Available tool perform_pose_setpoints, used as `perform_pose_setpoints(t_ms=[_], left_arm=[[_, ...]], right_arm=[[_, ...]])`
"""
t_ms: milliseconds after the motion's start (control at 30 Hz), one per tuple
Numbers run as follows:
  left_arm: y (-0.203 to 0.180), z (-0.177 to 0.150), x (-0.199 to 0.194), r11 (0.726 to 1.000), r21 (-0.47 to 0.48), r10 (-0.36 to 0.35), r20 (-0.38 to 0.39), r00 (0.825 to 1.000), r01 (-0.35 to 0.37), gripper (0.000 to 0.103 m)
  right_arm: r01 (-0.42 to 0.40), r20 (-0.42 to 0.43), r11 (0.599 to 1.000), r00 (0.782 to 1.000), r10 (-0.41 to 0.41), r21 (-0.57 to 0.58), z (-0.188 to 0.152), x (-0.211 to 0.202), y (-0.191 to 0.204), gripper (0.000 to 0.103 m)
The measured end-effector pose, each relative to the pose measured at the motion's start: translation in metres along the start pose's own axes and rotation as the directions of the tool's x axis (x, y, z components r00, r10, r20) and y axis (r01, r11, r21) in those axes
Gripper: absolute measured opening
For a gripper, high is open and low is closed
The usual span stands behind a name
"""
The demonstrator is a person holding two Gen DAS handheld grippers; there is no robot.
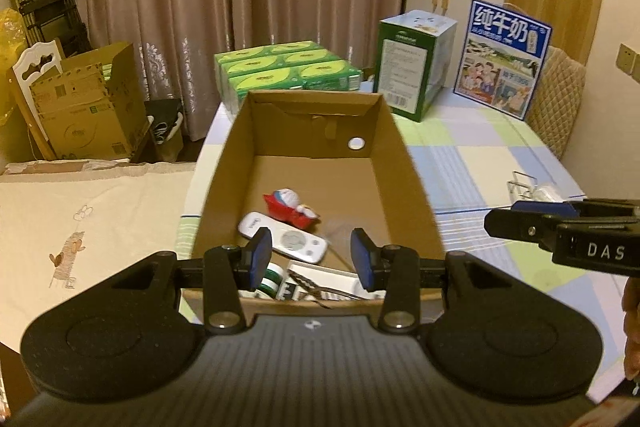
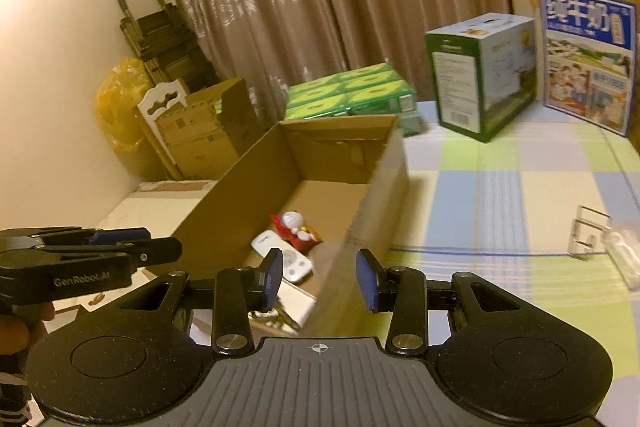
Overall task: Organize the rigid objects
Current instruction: 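Open the right tool to drop the leopard-print spiral into the box, then move both tools back toward the wire rack and clear floss box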
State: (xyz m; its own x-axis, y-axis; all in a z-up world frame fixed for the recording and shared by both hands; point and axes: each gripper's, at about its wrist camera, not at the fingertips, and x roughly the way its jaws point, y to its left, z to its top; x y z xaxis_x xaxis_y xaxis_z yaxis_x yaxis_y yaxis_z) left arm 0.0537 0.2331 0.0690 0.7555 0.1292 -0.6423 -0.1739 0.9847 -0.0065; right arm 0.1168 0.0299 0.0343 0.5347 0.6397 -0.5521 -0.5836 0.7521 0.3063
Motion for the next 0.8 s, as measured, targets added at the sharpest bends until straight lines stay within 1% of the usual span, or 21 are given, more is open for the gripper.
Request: perform_pose_setpoints(t_ms=[300,533,800], left_arm=[[-0.047,-0.003,-0.021,0.998,0.018,-0.056,0.019,0.998,0.055,0.039],[-0.084,-0.008,-0.028,0.994,0.034,-0.102,0.03,0.994,0.101,0.042],[-0.126,-0.012,-0.026,0.986,0.058,-0.158,0.032,0.987,0.156,0.053]], right_arm=[[0.065,0.038,0.997,0.997,-0.067,0.039,-0.01,-0.057,-0.033,0.04],[0.122,0.065,0.989,0.99,-0.127,0.079,-0.018,-0.096,-0.063,0.045],[0.218,0.065,0.968,0.972,-0.227,0.122,-0.039,-0.135,-0.105,0.051]])
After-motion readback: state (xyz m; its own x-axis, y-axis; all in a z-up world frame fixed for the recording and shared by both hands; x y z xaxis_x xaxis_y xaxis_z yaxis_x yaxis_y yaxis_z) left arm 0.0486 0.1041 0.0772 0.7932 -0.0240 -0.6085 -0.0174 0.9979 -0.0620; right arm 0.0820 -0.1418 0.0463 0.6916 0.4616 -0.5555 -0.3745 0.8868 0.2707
